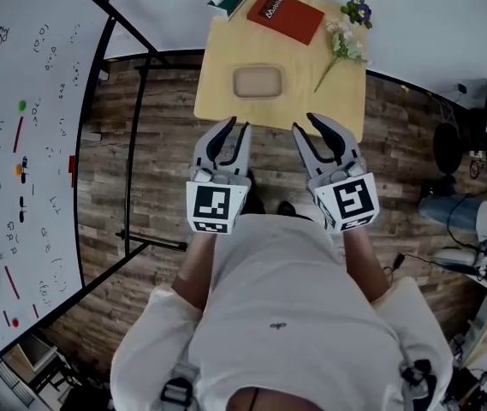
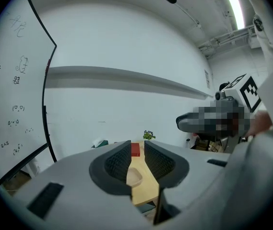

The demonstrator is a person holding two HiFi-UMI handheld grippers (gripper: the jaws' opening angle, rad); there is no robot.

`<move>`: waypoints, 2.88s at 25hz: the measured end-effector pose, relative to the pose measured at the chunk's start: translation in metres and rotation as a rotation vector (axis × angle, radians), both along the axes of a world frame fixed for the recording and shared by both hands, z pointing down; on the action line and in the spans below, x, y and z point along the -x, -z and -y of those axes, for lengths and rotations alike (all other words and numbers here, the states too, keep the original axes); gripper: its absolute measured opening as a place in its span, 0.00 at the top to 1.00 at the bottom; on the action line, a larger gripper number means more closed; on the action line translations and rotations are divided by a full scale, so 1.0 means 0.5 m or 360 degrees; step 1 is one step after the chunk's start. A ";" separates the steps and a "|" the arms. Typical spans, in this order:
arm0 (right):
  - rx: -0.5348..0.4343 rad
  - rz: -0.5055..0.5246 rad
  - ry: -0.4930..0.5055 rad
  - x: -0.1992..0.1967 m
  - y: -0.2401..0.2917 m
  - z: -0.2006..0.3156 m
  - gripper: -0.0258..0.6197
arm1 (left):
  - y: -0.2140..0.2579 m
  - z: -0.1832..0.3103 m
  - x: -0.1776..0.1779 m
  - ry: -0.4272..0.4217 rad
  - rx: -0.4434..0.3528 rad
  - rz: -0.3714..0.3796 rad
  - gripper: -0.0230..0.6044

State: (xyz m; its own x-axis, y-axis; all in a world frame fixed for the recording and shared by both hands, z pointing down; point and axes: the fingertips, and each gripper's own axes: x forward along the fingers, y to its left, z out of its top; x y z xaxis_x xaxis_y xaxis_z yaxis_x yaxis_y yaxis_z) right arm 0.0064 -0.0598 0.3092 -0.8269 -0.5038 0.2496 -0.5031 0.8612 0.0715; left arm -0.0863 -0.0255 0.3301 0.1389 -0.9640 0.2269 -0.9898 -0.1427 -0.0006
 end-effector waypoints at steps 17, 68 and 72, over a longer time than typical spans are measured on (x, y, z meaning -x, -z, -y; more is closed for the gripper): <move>0.0112 -0.0045 -0.0259 0.069 -0.048 0.051 0.77 | -0.120 0.072 0.080 -0.0310 0.0171 0.0255 0.82; 0.0413 -0.0200 -0.0421 0.066 -0.210 0.086 0.79 | -0.471 0.174 0.059 -0.0623 0.0456 0.0902 0.80; 0.0442 -0.0203 -0.0429 0.059 -0.225 0.085 0.79 | -0.508 0.178 0.059 -0.0642 0.0493 0.0976 0.80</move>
State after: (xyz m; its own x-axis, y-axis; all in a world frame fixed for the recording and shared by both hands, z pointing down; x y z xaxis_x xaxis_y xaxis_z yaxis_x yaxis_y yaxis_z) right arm -0.0230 -0.1022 0.4219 -0.6282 -0.5973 0.4986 -0.7155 0.6952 -0.0688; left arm -0.1156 -0.1143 0.5840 0.2272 -0.7463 0.6256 -0.6976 -0.5730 -0.4302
